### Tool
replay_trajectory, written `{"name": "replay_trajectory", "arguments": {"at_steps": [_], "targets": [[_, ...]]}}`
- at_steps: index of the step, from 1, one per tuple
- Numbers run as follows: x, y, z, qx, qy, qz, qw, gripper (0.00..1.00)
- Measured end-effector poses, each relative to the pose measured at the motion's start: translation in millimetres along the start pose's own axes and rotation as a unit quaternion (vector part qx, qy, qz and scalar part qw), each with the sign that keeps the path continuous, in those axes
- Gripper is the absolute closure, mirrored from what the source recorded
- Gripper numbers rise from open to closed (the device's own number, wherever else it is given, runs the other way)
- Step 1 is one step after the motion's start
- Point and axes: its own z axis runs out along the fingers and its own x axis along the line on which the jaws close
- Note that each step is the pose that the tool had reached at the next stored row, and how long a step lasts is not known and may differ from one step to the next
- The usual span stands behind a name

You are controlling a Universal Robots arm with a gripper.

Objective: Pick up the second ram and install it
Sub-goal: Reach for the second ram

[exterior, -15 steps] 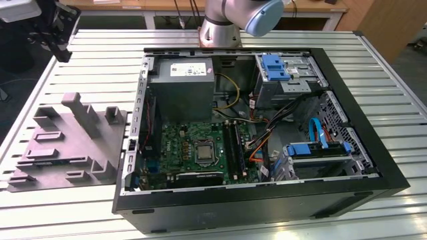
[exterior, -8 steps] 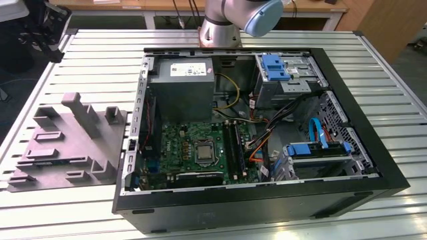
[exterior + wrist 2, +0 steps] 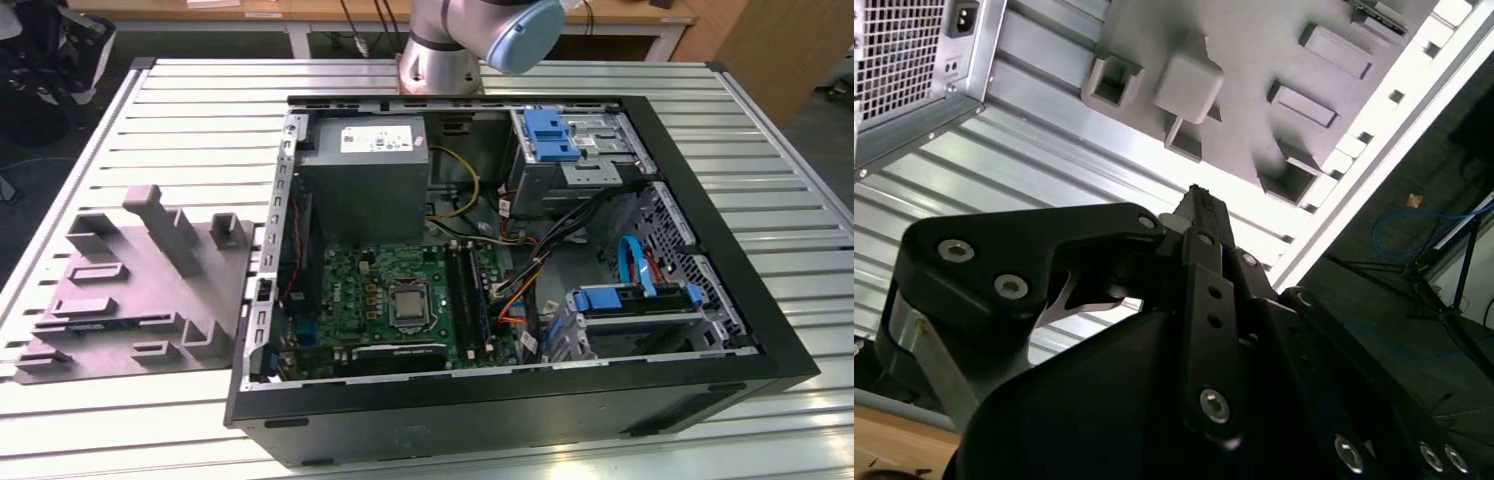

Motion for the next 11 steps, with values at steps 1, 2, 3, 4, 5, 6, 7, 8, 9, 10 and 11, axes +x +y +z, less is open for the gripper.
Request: {"name": "replay_trajectory", "arguments": {"at_steps": [1,2,3,4,5,6,7,8,9,10,11], "targets": [[2.6,-0.2,0.3,0.0000,0.0000,0.000,1.0000,0.90],[4.7,-0.4,0.7,0.0001,0.0001,0.000,1.0000,0.90],[6.2,-0.5,1.1,0.0001,0.0002,0.000,1.0000,0.90],[7.4,-0.7,1.6,0.0001,0.0003,0.000,1.0000,0.90],[8.3,-1.1,2.0,0.0000,0.0004,0.000,1.0000,0.90],[9.0,-1.6,2.4,0.0001,0.0006,0.000,1.0000,0.90],[9.8,-2.1,2.8,0.0001,0.0008,0.000,1.0000,0.90],[10.3,-2.7,3.3,0.0001,0.0010,0.000,1.0000,0.90],[10.6,-3.5,3.6,0.0002,0.0013,0.000,1.0000,0.90],[10.9,-4.5,4.0,0.0001,0.0015,0.000,1.0000,0.90],[11.1,-5.8,4.4,0.0001,0.0016,0.000,1.0000,0.90]]}}
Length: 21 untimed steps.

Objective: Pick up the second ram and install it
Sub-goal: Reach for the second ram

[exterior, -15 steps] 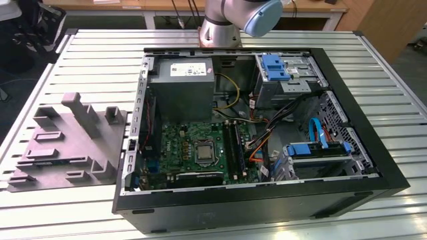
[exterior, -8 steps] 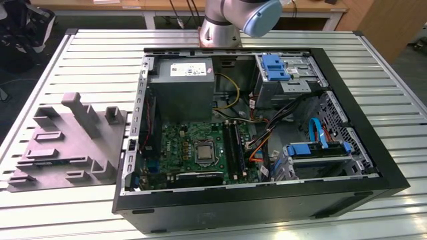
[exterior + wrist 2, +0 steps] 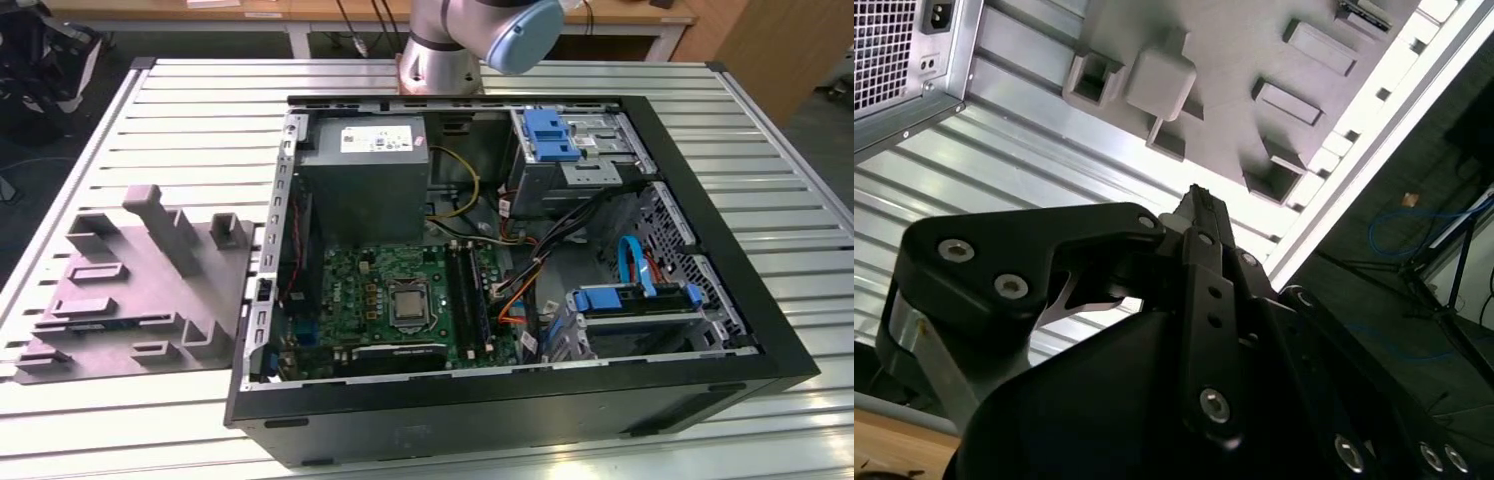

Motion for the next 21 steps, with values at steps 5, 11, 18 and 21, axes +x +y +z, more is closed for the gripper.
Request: {"name": "replay_trajectory", "arguments": {"at_steps": [5,11,18,21], "targets": [[1.3,-7.9,1.7,0.0001,0.0010,0.000,1.0000,0.90],[2.1,-18.4,4.2,0.0001,0.0021,0.000,1.0000,0.90],[2.6,-34.5,9.1,0.0004,0.0054,0.000,1.0000,0.90],[2.3,-39.4,10.7,0.0005,0.0065,0.000,1.0000,0.90]]}}
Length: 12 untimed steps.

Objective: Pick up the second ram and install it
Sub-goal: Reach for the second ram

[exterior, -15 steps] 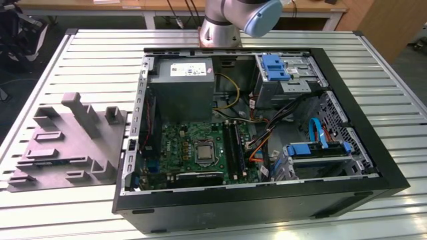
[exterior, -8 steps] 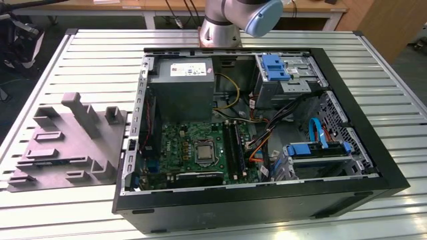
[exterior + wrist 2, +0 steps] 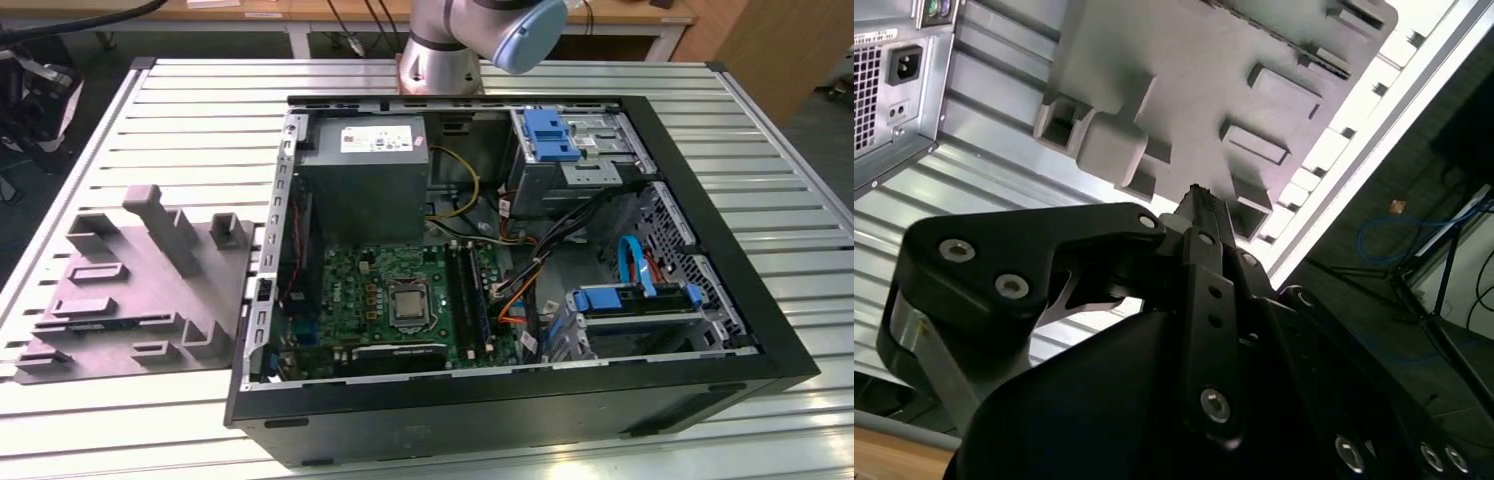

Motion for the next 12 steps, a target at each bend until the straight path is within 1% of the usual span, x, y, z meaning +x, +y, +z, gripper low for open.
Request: {"name": "replay_trajectory", "arguments": {"at_steps": [12], "targets": [[-1.5,-20.7,7.8,0.0004,0.0054,0.000,1.0000,0.90]]}}
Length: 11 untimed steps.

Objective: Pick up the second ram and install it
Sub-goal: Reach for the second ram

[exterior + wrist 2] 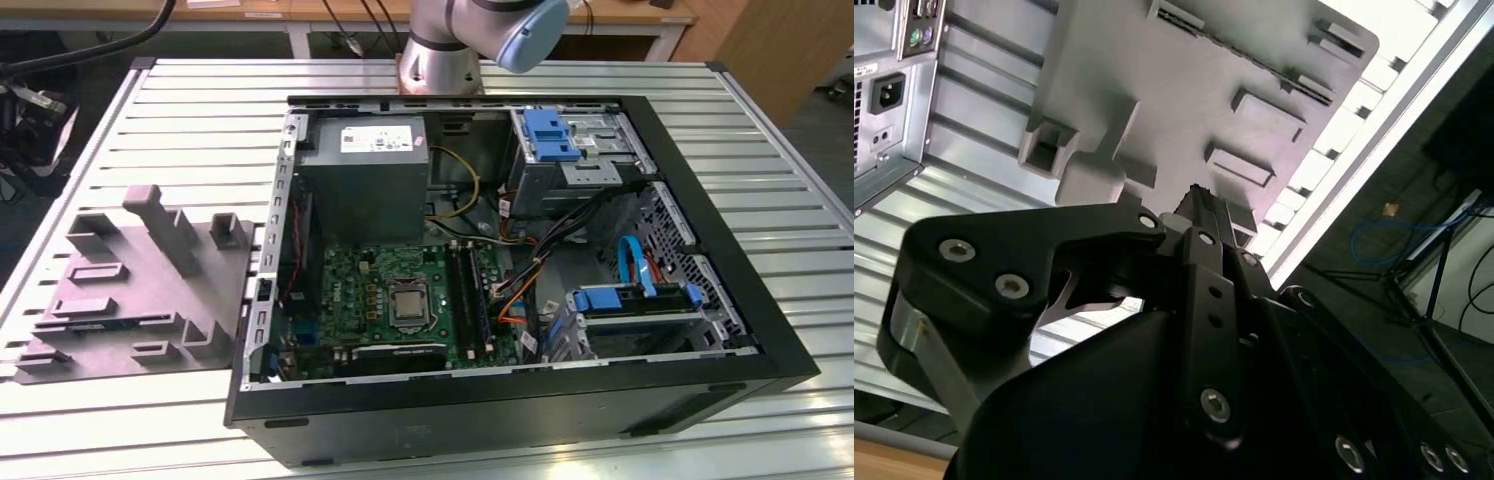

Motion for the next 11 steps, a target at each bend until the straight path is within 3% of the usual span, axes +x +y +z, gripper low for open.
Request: {"name": "replay_trajectory", "arguments": {"at_steps": [11], "targets": [[-1.7,-22.3,8.1,0.0005,0.0073,0.000,1.0000,0.90]]}}
